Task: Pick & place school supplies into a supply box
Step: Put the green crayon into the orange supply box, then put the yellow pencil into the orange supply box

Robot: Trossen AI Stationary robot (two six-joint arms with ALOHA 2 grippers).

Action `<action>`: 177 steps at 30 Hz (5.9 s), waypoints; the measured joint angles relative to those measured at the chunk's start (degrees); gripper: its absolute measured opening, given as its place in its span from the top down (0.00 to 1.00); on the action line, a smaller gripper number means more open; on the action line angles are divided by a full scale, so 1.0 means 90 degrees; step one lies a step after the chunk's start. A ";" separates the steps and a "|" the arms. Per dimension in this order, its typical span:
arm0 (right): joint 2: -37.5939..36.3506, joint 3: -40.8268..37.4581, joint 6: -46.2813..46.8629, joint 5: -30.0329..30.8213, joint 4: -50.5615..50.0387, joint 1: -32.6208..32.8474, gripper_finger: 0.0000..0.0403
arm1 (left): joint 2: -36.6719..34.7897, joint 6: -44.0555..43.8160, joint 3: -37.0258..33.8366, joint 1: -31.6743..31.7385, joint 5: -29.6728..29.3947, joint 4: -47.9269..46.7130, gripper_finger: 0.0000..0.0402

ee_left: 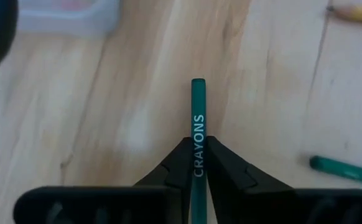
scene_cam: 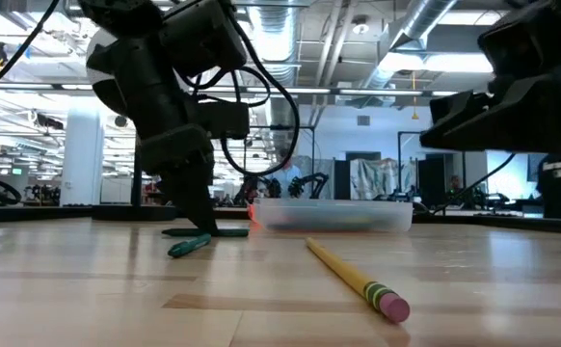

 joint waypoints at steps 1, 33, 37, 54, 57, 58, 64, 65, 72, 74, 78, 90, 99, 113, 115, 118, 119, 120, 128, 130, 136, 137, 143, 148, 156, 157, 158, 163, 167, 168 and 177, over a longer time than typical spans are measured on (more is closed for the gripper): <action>0.0050 -0.0002 0.0000 0.0004 0.0031 -0.0031 0.69 | 0.0012 0.0005 0.0101 0.0000 0.0069 -0.0197 0.91; 0.0661 0.0002 0.0279 0.0013 0.0501 -0.0227 0.69 | 0.0124 0.0808 0.1188 0.0032 0.0894 -0.2423 0.98; 0.0661 0.0002 0.0281 0.0013 0.0499 -0.0227 0.69 | 0.0157 0.0979 0.1351 -0.0039 0.0782 -0.2448 0.97; 0.0658 0.0002 0.0279 0.0014 0.0475 -0.0225 0.69 | 0.0129 0.2399 0.2568 0.0125 -0.1454 -0.1841 0.96; 0.0658 0.0002 0.0279 0.0014 0.0475 -0.0225 0.69 | 0.0126 0.2806 0.2632 0.0469 -0.1651 -0.1109 0.96; 0.0658 0.0002 0.0279 0.0012 0.0475 -0.0225 0.69 | 0.0126 0.2910 0.2632 0.0608 -0.1630 -0.0843 0.96; 0.0658 0.0002 0.0325 0.0012 0.0463 -0.0223 0.69 | 0.0124 0.3079 0.2625 0.1434 -0.0979 -0.0016 0.96; 0.0658 0.0002 0.0325 0.0012 0.0460 -0.0222 0.69 | 0.0124 0.3081 0.2617 0.1537 -0.0869 0.0046 0.96; 0.0658 0.0002 0.0292 0.0014 0.0459 -0.0222 0.69 | 0.0228 0.3082 0.2607 0.1972 -0.0606 0.0110 0.95; 0.0656 0.0002 0.0289 0.0014 0.0432 -0.0222 0.69 | 0.0342 0.3082 0.2604 0.2003 -0.0554 0.0177 0.95; 0.0656 0.0006 0.0311 0.0015 0.0320 -0.0222 0.69 | 0.0597 0.3227 0.2607 0.2044 -0.0586 0.0313 0.95; 0.0656 0.0007 0.0444 0.0024 0.0280 -0.0225 0.69 | 0.0729 0.3515 0.2598 0.2038 -0.0842 0.0156 0.83; 0.0656 0.0099 0.0421 -0.0031 0.0463 -0.0225 0.69 | 0.0644 0.3346 0.2603 0.1912 -0.1134 -0.0237 0.64; 0.0656 0.1361 -0.0343 -0.1067 -0.0691 0.0077 0.69 | 0.0500 0.1274 0.2377 -0.0474 -0.2231 -0.2502 0.62; 0.0656 0.1477 -0.0171 -0.1061 -0.0687 0.0079 0.69 | 0.0500 0.0866 0.2297 -0.0911 -0.2584 -0.2557 0.62; 0.0752 0.1691 0.0157 -0.0862 -0.0665 0.0079 0.69 | 0.0503 0.0232 0.2170 -0.1507 -0.3238 -0.2502 0.62; 0.0851 0.1784 0.0188 -0.0787 -0.0671 0.0098 0.69 | 0.0503 0.0094 0.2120 -0.1697 -0.3480 -0.2437 0.62; 0.0940 0.1848 0.0183 -0.0741 -0.0707 0.0124 0.69 | 0.0503 0.0011 0.2060 -0.1880 -0.3723 -0.2349 0.62; 0.2271 0.3063 0.0725 -0.0140 -0.0784 0.0300 0.69 | 0.0505 -0.0897 0.1431 -0.2867 -0.4289 -0.1976 0.62; 0.2570 0.3429 0.1346 0.0351 -0.0985 0.0290 0.69 | 0.0517 -0.0944 0.1296 -0.2976 -0.4280 -0.1925 0.62; 0.3038 0.4254 0.3015 0.1940 -0.2523 0.0412 0.69 | 0.0520 -0.1129 0.1238 -0.3101 -0.4324 -0.2010 0.62; 0.3038 0.4410 0.3226 0.2135 -0.2880 0.0463 0.69 | 0.0520 -0.1118 0.1238 -0.3101 -0.4316 -0.1988 0.62; 0.3037 0.5246 0.4730 0.3088 -0.4764 0.0782 0.69 | 0.0520 -0.1006 0.1238 -0.3092 -0.4323 -0.1996 0.62; 0.3033 0.5518 0.5909 0.3266 -0.5835 0.0910 0.69 | 0.0520 -0.0984 0.1238 -0.3092 -0.4323 -0.1996 0.62; 0.3033 0.5518 0.6431 0.3689 -0.6133 0.1139 0.69 | 0.0520 -0.0962 0.1238 -0.3079 -0.4327 -0.1996 0.62; 0.3033 0.5518 0.6470 0.3773 -0.6176 0.1163 0.69 | 0.0520 -0.0933 0.1238 -0.3058 -0.4327 -0.1994 0.62; 0.3033 0.5518 0.6499 0.3844 -0.6220 0.1181 0.69 | 0.0520 -0.0907 0.1238 -0.3042 -0.4327 -0.1981 0.62; 0.3040 0.5381 0.6813 0.3912 -0.6259 0.1206 0.69 | 0.0520 -0.0906 0.1240 -0.2924 -0.4328 -0.1943 0.62; 0.3041 0.5328 0.6850 0.3939 -0.6160 0.1206 0.69 | 0.0520 -0.0909 0.1240 -0.2828 -0.4308 -0.1866 0.62; 0.3104 0.5330 0.6857 0.3959 -0.6105 0.1206 0.69 | 0.0520 -0.0902 0.1242 -0.2806 -0.4280 -0.1806 0.62; 0.3910 0.5488 0.6818 0.3874 -0.5679 0.1078 0.69 | 0.0517 -0.0831 0.1245 -0.2756 -0.4048 -0.1695 0.62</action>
